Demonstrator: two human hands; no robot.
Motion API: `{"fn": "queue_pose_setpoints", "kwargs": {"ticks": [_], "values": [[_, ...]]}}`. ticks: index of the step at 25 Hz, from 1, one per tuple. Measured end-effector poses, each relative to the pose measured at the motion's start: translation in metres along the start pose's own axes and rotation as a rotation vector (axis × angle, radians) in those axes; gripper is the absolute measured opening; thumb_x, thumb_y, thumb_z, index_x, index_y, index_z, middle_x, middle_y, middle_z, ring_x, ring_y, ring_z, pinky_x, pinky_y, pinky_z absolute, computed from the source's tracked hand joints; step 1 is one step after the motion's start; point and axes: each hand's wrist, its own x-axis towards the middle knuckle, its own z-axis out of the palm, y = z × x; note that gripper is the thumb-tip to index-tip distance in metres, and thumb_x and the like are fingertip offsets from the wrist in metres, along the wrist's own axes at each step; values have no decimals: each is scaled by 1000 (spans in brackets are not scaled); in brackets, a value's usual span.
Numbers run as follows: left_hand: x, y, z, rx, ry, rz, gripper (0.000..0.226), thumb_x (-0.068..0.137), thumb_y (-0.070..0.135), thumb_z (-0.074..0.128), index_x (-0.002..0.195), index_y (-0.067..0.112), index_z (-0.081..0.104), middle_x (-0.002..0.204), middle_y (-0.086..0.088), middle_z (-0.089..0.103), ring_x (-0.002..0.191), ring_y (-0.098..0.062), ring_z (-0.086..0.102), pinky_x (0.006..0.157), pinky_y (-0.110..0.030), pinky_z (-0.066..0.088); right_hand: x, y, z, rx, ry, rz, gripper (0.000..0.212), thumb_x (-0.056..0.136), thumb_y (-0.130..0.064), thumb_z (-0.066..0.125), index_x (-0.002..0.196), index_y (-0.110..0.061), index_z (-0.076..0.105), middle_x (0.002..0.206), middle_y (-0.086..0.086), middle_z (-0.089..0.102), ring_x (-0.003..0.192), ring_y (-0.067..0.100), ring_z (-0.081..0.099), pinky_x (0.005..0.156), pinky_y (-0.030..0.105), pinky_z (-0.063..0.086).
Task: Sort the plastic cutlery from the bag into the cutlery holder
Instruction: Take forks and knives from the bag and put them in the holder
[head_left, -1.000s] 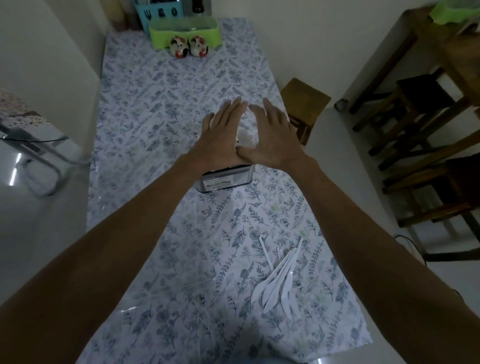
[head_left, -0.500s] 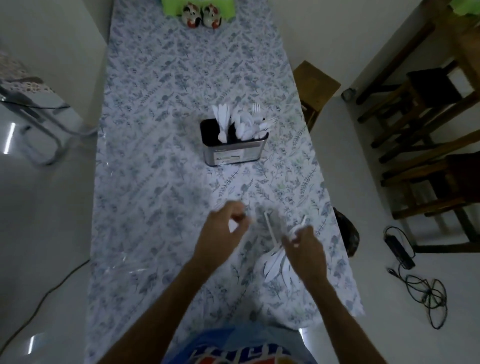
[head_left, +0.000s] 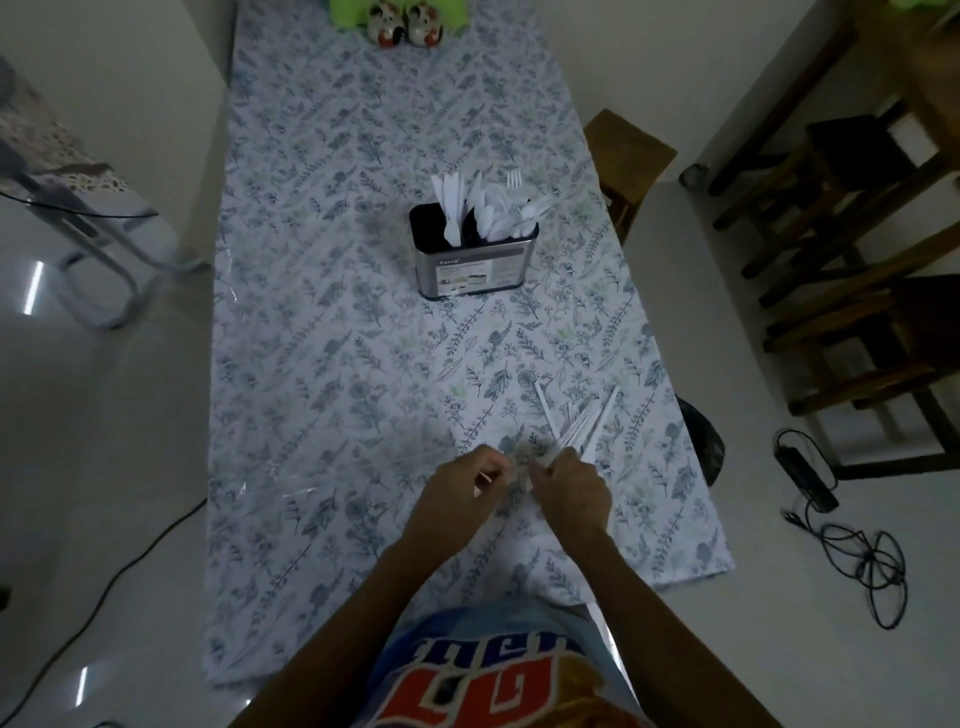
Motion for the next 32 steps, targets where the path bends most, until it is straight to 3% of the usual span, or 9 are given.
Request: {"fn": "queue_pose_setpoints", "kwargs": {"ticks": [5, 9, 12, 14, 17, 22, 25, 27, 32], "values": [[-15, -3, 7, 55, -12, 79, 11, 98, 23, 58, 104, 20, 66, 99, 6, 70, 90, -6, 66, 83, -37, 58, -11, -2, -3, 9, -68, -32, 35, 91, -46, 55, 100, -12, 61, 93, 8, 70, 82, 27, 68, 71, 34, 56], [-13, -13, 10, 584, -10, 299, 41, 96, 20, 44, 134, 21, 59, 153, -5, 49, 140, -21, 45, 114, -42, 36, -41, -2, -27, 246, -259, -162, 24, 83, -42, 70, 84, -19, 65, 77, -3, 67, 71, 17, 64, 60, 26, 48], [-10, -17, 9, 701, -38, 321, 27, 87, 13, 65, 113, 17, 72, 120, -8, 73, 112, -21, 70, 111, -46, 40, -44, 5, -59, 641, -423, -190, 19, 90, -35, 69, 85, -17, 72, 73, -1, 70, 64, 14, 63, 60, 26, 51], [-11, -6, 7, 601, -74, 195, 19, 95, 13, 62, 112, 13, 69, 92, -5, 77, 79, -19, 73, 94, -35, 57, -19, 19, -55, 639, -204, -105, 24, 98, -35, 60, 97, -13, 69, 88, 7, 73, 74, 15, 64, 66, 32, 53], [-13, 3, 4, 474, -122, 30, 22, 108, 22, 39, 118, 14, 56, 87, -1, 69, 65, -12, 59, 59, -22, 46, 18, 34, -32, 294, -7, 96, 41, 93, -48, 63, 111, -11, 57, 101, 9, 68, 89, 24, 64, 73, 32, 48], [-11, 1, 2, 394, -110, 52, 21, 108, 25, 37, 117, 17, 55, 85, 0, 69, 60, -10, 57, 54, -25, 48, 35, 40, -18, 333, -10, 138, 29, 93, -36, 66, 86, -8, 60, 78, 6, 63, 83, 28, 66, 67, 29, 45], [-11, -1, 4, 351, -78, 95, 18, 107, 23, 40, 111, 16, 56, 84, 1, 66, 58, -9, 53, 52, -22, 42, 24, 44, -20, 423, 60, 143, 20, 94, -29, 65, 90, -9, 66, 83, 6, 69, 78, 21, 62, 69, 28, 45], [-10, 0, 6, 293, -25, 123, 18, 106, 24, 46, 115, 14, 57, 89, 1, 64, 68, -12, 57, 55, -23, 44, 12, 43, -22, 396, 161, 69, 16, 95, -26, 65, 96, -10, 69, 88, 8, 72, 75, 19, 62, 66, 26, 45], [-7, -2, 13, 369, 7, 149, 56, 87, 39, 72, 135, 16, 53, 118, 0, 51, 104, -11, 55, 74, -24, 57, -14, 32, -17, 31, 383, -535, 10, 78, -20, 82, 86, -19, 76, 92, 7, 65, 77, 23, 60, 65, 30, 50]]}}
